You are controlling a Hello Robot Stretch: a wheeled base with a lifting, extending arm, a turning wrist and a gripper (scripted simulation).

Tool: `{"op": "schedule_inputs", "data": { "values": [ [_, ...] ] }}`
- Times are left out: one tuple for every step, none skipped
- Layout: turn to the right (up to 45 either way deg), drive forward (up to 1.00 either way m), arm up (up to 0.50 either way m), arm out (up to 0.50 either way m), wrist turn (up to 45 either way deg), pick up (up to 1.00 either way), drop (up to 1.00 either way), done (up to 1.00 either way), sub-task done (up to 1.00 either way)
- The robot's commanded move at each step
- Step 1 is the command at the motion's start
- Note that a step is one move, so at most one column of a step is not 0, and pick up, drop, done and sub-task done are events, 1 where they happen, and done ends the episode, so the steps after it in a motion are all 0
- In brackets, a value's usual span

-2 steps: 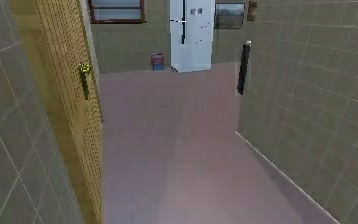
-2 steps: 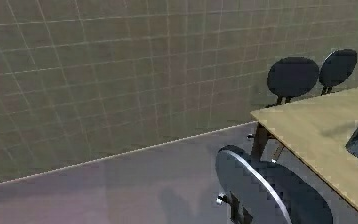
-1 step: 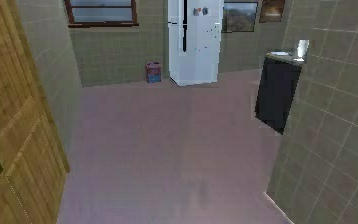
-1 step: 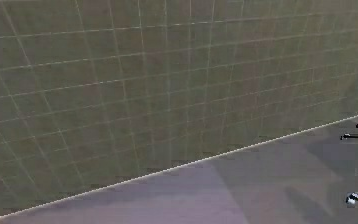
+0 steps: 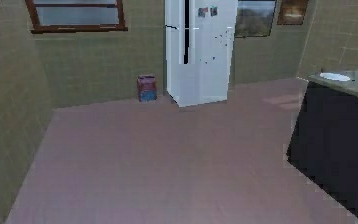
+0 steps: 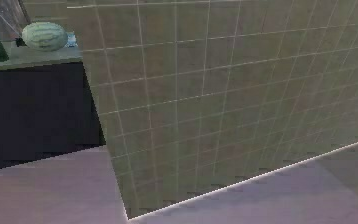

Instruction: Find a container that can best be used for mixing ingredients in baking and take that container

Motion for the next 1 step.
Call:
{"op": "schedule_inputs", "data": {
  "values": [
    [0.0,0.4,0.0,0.0,0.0,0.0,0.0,0.0,0.0]
  ]
}}
